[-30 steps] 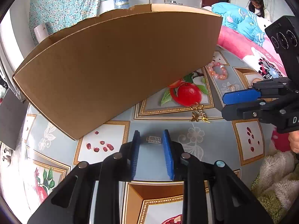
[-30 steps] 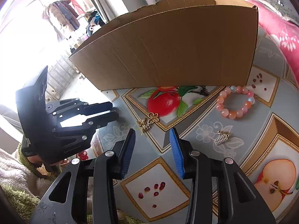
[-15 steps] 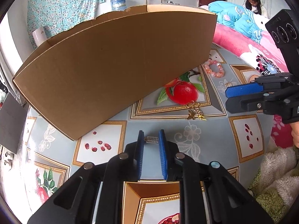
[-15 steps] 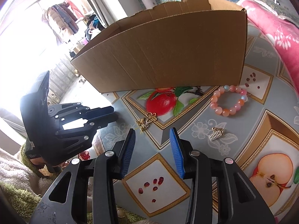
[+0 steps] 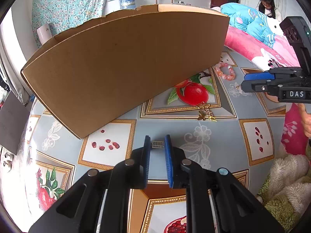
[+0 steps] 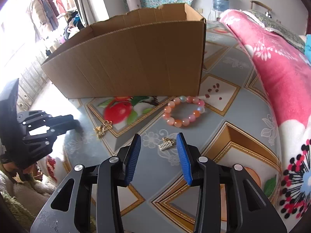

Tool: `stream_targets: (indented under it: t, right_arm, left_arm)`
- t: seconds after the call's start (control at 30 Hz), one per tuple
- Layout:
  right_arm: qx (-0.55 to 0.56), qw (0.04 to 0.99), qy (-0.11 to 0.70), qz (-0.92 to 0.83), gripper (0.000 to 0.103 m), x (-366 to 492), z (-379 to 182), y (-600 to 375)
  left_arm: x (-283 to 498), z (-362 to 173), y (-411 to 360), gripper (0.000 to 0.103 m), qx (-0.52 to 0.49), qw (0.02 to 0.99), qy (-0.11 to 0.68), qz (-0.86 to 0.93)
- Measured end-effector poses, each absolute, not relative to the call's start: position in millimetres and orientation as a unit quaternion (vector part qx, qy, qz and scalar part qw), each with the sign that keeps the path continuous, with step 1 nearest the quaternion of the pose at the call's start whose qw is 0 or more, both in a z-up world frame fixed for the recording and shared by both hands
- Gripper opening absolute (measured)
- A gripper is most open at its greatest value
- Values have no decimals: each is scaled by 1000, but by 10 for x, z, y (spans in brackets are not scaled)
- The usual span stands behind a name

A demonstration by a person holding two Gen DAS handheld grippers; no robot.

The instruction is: Organize jewelry

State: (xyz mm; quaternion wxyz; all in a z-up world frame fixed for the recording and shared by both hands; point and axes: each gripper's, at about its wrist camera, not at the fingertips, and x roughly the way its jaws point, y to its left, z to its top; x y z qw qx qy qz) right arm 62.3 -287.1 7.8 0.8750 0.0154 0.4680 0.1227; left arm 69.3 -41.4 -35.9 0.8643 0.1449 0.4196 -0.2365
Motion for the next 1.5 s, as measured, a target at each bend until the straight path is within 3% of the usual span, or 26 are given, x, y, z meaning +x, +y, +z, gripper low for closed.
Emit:
stream_targets:
  t: [0.3, 0.4, 0.6, 1.33, 1.5]
  right_arm:
    - [-55, 872, 475, 108, 24, 647, -60, -2784]
    - [-57, 871, 475, 113, 9, 651, -73, -2768]
    - [-37, 872, 473, 120, 0, 654, -60, -2805]
    - [50, 881, 440, 169, 0, 625, 230, -2855]
    - [60, 876, 445, 175, 0, 640, 188, -2853]
  left_arm:
    - [688, -361, -411, 14, 147, 864, 419, -237]
    - [687, -363, -411, 14, 147, 864, 420, -236]
    - [684, -363, -413, 14, 147, 864, 420, -235]
    - [670, -325, -330, 14, 140, 861, 428, -239]
    - [652, -315, -285, 26, 132, 856, 436, -242]
